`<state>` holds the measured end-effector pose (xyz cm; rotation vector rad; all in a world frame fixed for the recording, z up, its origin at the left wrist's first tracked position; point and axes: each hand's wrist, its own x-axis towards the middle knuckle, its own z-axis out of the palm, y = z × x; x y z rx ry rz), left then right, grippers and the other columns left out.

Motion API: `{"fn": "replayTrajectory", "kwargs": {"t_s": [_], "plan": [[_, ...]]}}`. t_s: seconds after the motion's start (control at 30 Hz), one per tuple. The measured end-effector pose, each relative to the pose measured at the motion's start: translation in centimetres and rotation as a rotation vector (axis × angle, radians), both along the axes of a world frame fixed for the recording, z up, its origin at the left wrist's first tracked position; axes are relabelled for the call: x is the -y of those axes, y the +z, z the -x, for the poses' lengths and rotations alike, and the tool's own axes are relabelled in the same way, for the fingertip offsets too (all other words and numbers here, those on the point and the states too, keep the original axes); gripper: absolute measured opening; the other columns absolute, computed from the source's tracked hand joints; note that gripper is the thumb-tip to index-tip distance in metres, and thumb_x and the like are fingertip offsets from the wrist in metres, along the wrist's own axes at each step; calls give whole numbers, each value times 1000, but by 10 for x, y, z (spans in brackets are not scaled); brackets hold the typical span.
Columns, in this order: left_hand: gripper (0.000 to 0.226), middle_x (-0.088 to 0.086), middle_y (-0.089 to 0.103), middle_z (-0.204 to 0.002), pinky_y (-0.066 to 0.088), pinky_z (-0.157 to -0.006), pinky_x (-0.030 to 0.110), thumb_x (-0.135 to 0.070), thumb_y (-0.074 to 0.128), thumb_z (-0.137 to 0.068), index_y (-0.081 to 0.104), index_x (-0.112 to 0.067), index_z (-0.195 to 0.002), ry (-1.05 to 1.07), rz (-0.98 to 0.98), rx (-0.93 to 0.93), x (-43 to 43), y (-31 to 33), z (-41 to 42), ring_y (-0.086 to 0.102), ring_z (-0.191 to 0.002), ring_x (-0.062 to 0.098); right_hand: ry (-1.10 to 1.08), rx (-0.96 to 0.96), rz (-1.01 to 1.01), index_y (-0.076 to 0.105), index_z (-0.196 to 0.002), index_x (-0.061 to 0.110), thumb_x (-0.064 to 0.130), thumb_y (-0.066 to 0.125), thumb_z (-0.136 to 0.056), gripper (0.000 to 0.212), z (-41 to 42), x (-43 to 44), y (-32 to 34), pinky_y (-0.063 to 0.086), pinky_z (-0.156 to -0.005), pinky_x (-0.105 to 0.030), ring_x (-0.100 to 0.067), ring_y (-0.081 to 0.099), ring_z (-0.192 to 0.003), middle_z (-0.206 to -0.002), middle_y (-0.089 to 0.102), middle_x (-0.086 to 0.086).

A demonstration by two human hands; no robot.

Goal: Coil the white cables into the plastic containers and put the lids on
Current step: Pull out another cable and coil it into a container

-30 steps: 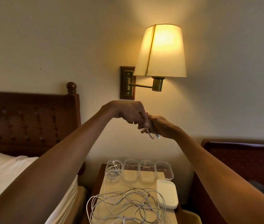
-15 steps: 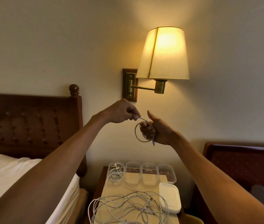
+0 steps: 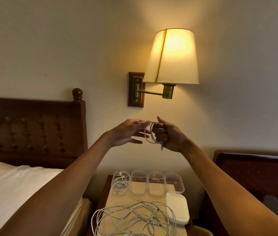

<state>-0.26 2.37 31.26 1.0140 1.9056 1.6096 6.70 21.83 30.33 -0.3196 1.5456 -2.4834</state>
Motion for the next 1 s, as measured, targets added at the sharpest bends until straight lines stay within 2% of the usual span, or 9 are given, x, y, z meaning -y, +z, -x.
{"fn": "replayTrajectory", "kwargs": {"t_s": [0.13,0.2,0.33,0.43,0.53,0.63,0.8,0.9,1.0], "plan": [[46,19,67,-121,53,-97,52,-23,69,-89,57,-8,-131,-3,-59,21,-9,-12,-4,64,-115,32,29,3,30,43,-67,17,41,31,-105,46,-1,0,-1,26,-40,-18,-6,31,-44,-55,35,5],[46,19,67,-121,55,-94,49,-21,67,-90,57,-6,-132,-16,-96,71,-12,-14,-5,65,-114,32,87,-5,77,43,-64,17,42,31,-104,49,-1,1,-2,26,-39,-17,-6,32,-41,-53,35,5],[40,16,69,-104,58,-82,36,-22,67,-86,63,-3,-120,-50,-184,209,-13,-19,-6,67,-101,30,91,-39,61,54,-60,15,50,31,-102,59,-6,3,1,18,-41,-16,-5,21,-41,-50,34,7],[25,13,71,-100,58,-78,33,-17,60,-93,64,-4,-115,-40,-220,266,-15,-27,-5,69,-96,26,121,-34,89,43,-63,17,42,36,-103,48,-4,2,0,28,-39,-16,-5,31,-39,-52,35,6],[21,12,71,-100,56,-79,33,-13,64,-93,66,-5,-112,43,-172,62,-16,-26,-3,68,-96,24,101,-34,19,39,-64,19,35,34,-104,44,-2,-1,-3,27,-38,-17,-5,30,-41,-53,37,6],[30,11,69,-105,55,-78,30,-19,73,-87,68,-14,-117,152,-197,-171,-13,-14,0,65,-92,20,69,-18,-42,37,-64,20,35,34,-104,43,-2,-3,-3,25,-38,-18,-6,26,-42,-54,33,6],[22,1,71,-81,50,-64,22,-22,73,-87,76,-11,-106,269,-142,-489,-9,0,4,60,-68,10,14,30,-107,40,-61,19,37,37,-103,46,-3,0,-5,25,-38,-18,-6,27,-43,-54,31,6],[19,-10,67,-83,45,-63,14,-19,71,-89,77,-12,-106,301,41,-819,-10,11,4,59,-72,4,11,65,-171,39,-61,19,42,38,-102,47,-4,3,-6,25,-39,-17,-6,26,-43,-54,31,5],[15,-5,66,-93,41,-68,21,-18,69,-91,76,-15,-104,353,108,-1106,-13,19,7,57,-85,8,32,111,-184,35,-65,18,48,36,-101,46,-4,7,-9,20,-40,-18,-6,21,-43,-54,29,5]]}}
